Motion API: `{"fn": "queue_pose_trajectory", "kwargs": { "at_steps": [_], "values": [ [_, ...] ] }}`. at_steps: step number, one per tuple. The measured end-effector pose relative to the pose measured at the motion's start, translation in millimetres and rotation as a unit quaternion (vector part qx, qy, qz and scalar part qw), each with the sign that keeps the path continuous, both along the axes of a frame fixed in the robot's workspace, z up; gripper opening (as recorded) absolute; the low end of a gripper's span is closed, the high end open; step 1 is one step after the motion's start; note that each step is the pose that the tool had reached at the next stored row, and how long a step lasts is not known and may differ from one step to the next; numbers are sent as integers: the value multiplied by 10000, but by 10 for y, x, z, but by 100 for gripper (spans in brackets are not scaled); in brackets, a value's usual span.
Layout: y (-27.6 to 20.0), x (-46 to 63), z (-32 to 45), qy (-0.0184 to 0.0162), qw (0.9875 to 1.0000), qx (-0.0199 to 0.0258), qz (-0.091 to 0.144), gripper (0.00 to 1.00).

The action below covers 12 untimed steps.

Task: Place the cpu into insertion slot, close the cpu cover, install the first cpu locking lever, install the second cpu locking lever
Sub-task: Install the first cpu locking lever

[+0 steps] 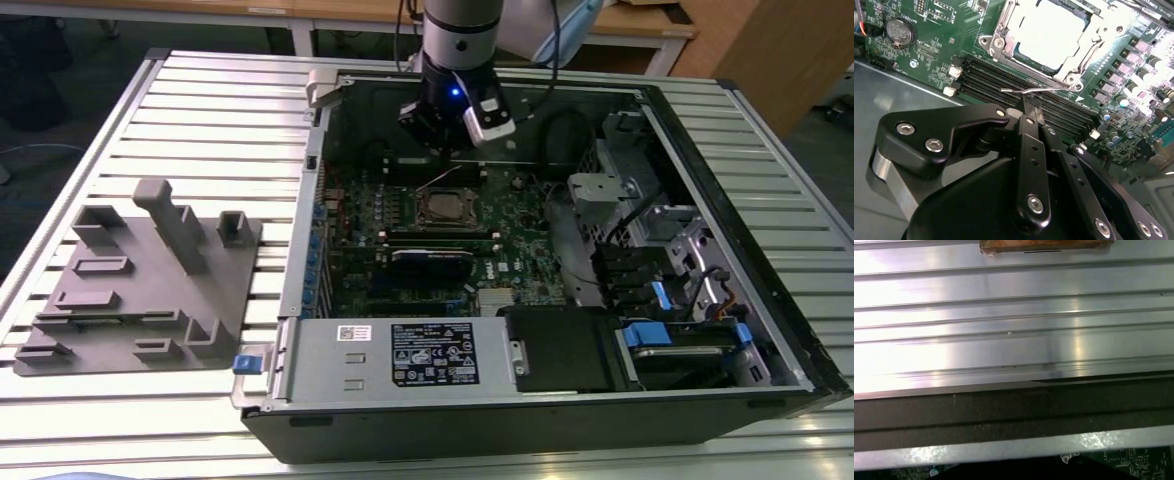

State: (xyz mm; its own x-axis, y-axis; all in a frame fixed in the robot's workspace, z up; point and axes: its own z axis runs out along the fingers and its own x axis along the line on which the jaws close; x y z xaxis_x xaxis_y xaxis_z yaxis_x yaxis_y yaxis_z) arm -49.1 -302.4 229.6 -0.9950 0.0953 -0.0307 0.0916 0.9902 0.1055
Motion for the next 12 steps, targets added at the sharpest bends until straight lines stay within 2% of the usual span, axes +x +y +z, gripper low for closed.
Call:
{"fn": "queue_pose_trajectory", "kwargs": {
  "at_steps": [4,11,12],
  "values": [
    [-1,0,-9,2,9997,-1,-238,11],
    [-1,0,-10,1,9997,2,-241,11],
    [-1,1,-11,15,9997,2,-242,11]
  ]
}}
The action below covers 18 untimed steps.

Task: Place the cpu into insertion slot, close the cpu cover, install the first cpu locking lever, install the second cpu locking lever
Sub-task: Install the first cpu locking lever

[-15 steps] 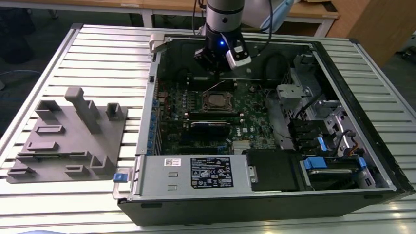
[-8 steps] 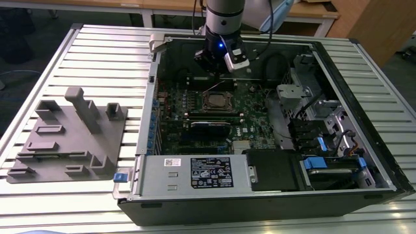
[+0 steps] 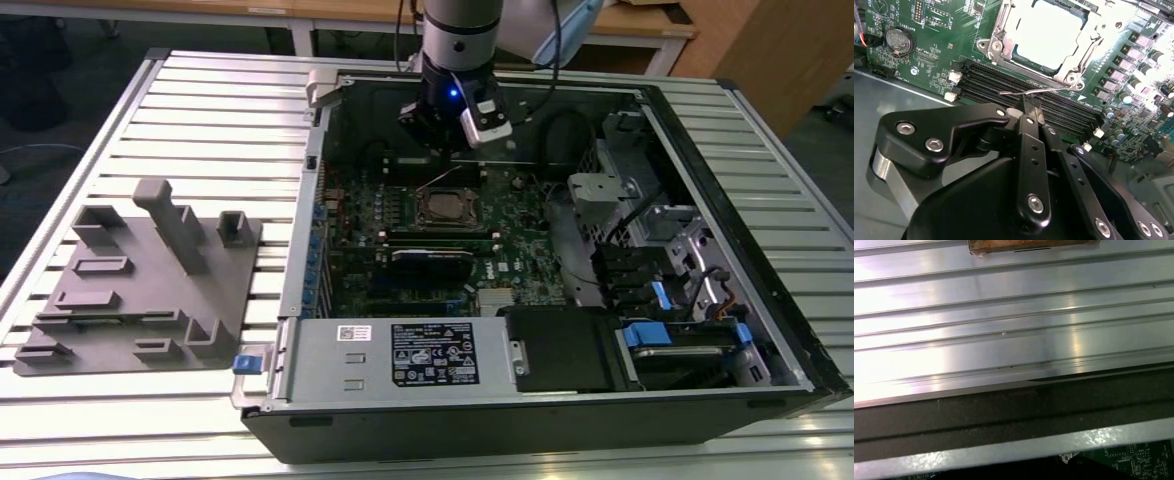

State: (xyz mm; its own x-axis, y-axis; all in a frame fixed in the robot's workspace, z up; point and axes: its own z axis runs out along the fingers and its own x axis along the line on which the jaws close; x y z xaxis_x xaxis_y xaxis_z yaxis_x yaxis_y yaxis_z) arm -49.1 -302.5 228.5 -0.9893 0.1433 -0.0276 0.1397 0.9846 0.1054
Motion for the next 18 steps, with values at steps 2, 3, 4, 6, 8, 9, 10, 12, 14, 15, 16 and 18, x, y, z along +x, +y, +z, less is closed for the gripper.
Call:
{"fn": "queue_pose_trajectory", "kwargs": {
  "at_steps": [2,3,4,6,8,9,10,12,14,15,16,18],
  "values": [
    [0,8,-2,144,9999,1,1,11],
    [0,14,-2,209,9998,-1,1,11],
    [0,19,-3,248,9997,-1,1,11],
    [-1,21,-2,251,9997,-1,-1,11],
    [0,32,-4,251,9997,0,-6,11],
    [-1,44,-5,251,9997,1,-11,11],
    [-1,61,-6,251,9997,0,-17,11],
    [-1,81,-7,251,9997,0,-26,11],
    [-1,85,-13,250,9997,1,-31,11],
    [-1,86,-19,251,9997,0,-33,11],
    [-2,86,-28,251,9997,0,-34,11],
    [-4,86,-44,251,9997,0,-35,11]
  ]
}}
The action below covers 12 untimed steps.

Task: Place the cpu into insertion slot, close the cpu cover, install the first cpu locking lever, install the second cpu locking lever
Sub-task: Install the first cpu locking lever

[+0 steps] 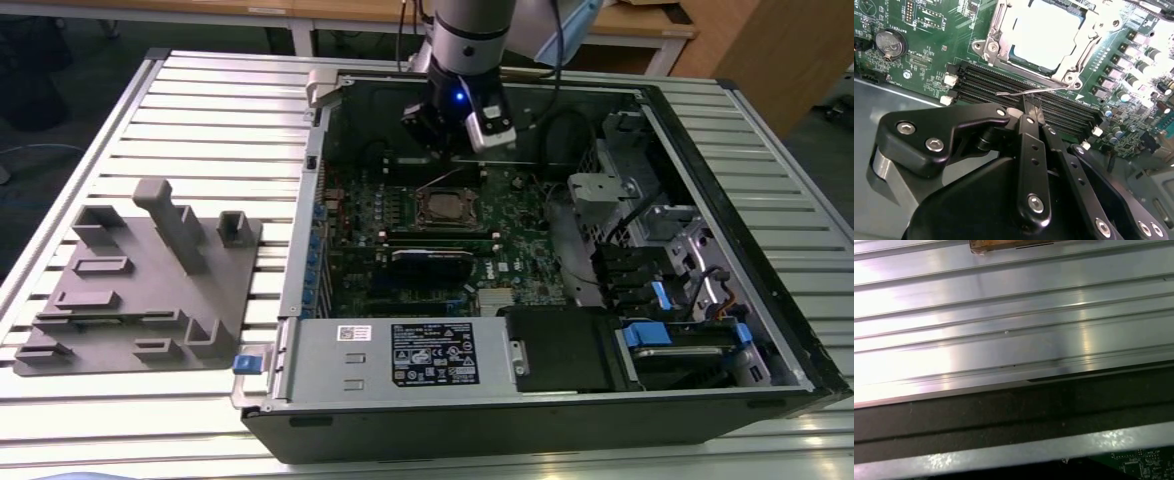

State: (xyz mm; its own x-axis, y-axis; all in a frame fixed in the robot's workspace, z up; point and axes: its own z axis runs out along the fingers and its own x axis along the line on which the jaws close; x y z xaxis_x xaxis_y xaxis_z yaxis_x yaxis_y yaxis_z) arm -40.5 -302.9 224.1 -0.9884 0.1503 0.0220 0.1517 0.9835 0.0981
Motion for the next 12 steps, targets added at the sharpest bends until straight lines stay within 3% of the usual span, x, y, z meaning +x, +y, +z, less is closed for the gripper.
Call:
{"fn": "queue_pose_trajectory", "kwargs": {
  "at_steps": [12],
  "values": [
    [-3,19,-41,0,10000,-11,-6,11]
  ]
}}
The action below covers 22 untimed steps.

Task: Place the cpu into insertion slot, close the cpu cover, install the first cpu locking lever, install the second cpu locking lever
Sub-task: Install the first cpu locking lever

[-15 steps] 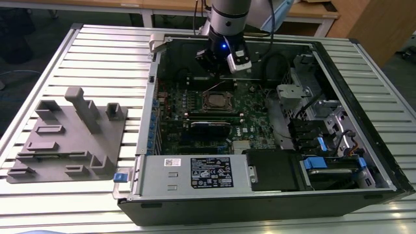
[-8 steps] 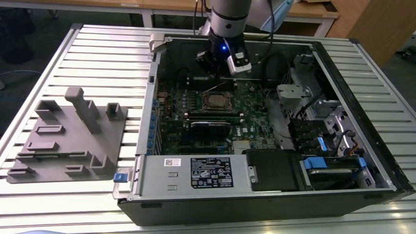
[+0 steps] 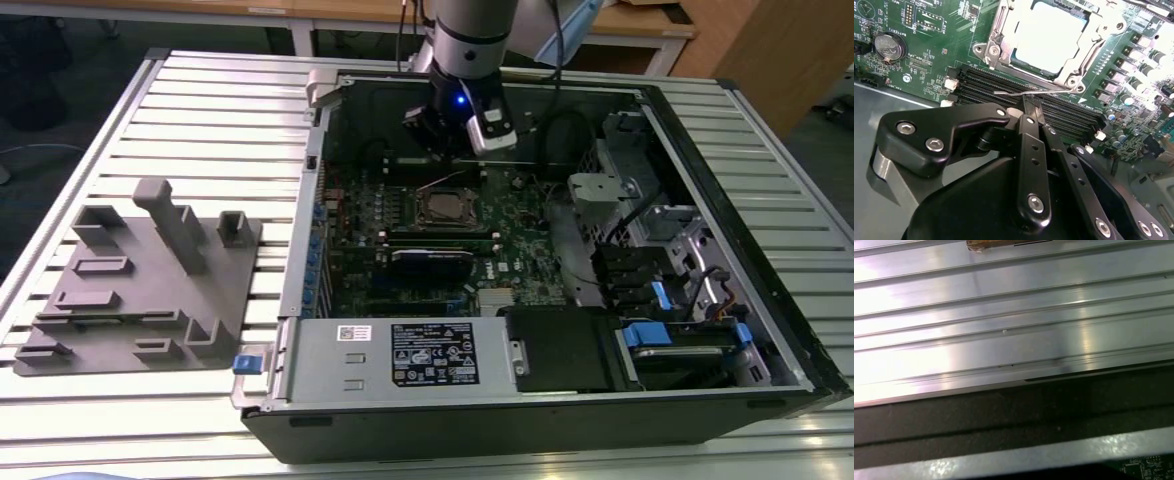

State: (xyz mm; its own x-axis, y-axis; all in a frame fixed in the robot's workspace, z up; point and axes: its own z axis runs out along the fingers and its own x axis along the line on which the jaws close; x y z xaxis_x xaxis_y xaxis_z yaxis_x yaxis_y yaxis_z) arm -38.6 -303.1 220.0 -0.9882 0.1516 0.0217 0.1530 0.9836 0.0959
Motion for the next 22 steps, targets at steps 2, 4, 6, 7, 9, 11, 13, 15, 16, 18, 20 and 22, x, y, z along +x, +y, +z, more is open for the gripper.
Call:
{"fn": "queue_pose_trajectory", "kwargs": {
  "at_steps": [2,4,6,7,9,11,13,15,16,18,20,22],
  "values": [
    [-1,0,-3,-7,10000,-2,1,11],
    [-4,0,-7,-25,10000,-1,1,11],
    [-9,0,-9,-40,10000,-1,0,11],
    [-11,0,-12,-49,10000,-1,1,11],
    [-14,0,-20,-81,10000,-1,0,11],
    [-16,0,-28,-118,9999,-2,0,11],
    [-17,0,-38,-154,9999,-2,1,11],
    [-17,-2,-43,-174,9998,-2,1,11],
    [-17,-2,-44,-177,9998,-2,1,11],
    [-17,-2,-44,-178,9998,-2,1,11],
    [-19,-5,-50,-191,9998,2,1,11],
    [-24,-8,-61,-231,9997,8,4,11]
  ]
}}
